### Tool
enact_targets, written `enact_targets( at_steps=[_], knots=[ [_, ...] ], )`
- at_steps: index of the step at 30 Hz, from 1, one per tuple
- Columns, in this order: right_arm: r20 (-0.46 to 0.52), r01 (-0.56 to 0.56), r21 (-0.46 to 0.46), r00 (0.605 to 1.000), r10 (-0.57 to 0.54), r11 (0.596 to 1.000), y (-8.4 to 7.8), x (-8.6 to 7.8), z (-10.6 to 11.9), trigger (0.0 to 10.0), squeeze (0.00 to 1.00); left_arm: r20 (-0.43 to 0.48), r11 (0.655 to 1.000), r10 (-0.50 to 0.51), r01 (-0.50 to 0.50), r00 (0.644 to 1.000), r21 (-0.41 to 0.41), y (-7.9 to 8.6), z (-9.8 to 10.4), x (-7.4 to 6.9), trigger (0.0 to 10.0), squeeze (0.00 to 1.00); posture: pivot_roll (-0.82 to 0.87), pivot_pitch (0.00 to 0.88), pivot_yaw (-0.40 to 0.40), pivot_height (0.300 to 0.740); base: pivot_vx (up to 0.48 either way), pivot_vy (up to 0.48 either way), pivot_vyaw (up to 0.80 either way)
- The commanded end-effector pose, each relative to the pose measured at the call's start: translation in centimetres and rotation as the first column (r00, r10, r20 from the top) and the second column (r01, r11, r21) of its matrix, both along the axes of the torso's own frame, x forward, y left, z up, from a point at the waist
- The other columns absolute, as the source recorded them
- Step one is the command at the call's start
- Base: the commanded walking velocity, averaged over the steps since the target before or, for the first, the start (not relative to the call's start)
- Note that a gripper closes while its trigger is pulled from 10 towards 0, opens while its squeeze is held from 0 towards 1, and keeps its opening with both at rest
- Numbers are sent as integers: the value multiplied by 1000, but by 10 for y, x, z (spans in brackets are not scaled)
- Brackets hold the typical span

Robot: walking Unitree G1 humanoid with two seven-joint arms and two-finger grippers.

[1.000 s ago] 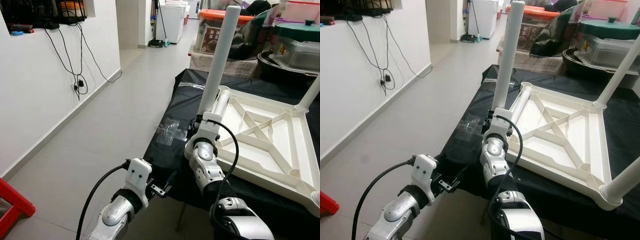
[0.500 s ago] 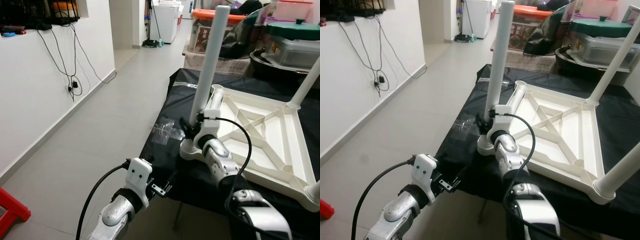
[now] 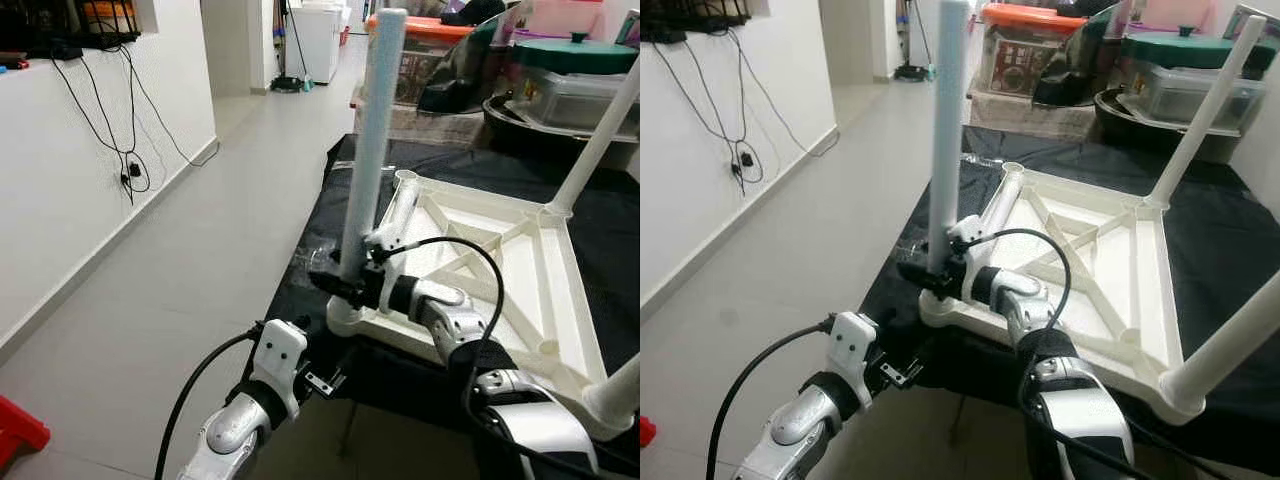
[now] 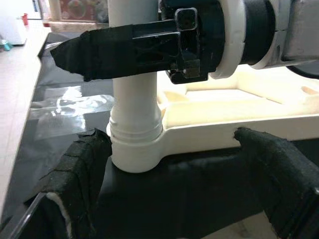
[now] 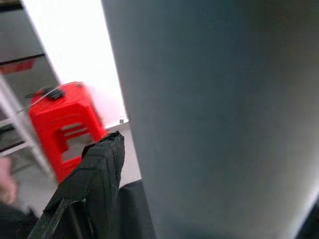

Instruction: Building children table

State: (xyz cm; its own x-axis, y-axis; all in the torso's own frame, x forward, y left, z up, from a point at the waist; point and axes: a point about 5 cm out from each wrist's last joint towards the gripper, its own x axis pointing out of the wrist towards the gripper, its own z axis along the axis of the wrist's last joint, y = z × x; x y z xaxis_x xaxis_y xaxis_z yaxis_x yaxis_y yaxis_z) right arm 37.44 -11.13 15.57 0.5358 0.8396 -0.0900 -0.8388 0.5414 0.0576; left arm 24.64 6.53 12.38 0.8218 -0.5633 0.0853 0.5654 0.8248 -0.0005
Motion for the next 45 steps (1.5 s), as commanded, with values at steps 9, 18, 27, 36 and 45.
enact_targets(
  at_steps=[9,18,27,36,45],
  knots=[
    [-53,-175,8,983,175,985,15,-5,0,0,0,-12,1000,1,-1,1000,18,-2,-7,-3,10000,0,93,0,-99,740,0,0,0],
    [-24,-82,-29,996,82,996,19,-8,-14,0,0,-22,1000,8,-7,1000,22,-3,-12,-3,10000,0,72,0,-85,740,0,0,0],
    [-33,648,54,762,-647,760,-13,23,0,0,0,-29,1000,9,-8,1000,20,-3,-15,-2,10000,0,60,0,-77,740,0,0,0],
    [-55,972,48,232,-971,229,-41,9,-15,0,0,-30,1000,21,-20,999,13,-2,-17,-1,10000,0,60,0,-80,740,0,0,0],
    [-82,980,45,196,-977,193,-24,7,-17,3804,0,-27,1000,17,-17,999,13,-3,-16,1,10000,0,61,0,-85,740,0,0,0]
  ],
)
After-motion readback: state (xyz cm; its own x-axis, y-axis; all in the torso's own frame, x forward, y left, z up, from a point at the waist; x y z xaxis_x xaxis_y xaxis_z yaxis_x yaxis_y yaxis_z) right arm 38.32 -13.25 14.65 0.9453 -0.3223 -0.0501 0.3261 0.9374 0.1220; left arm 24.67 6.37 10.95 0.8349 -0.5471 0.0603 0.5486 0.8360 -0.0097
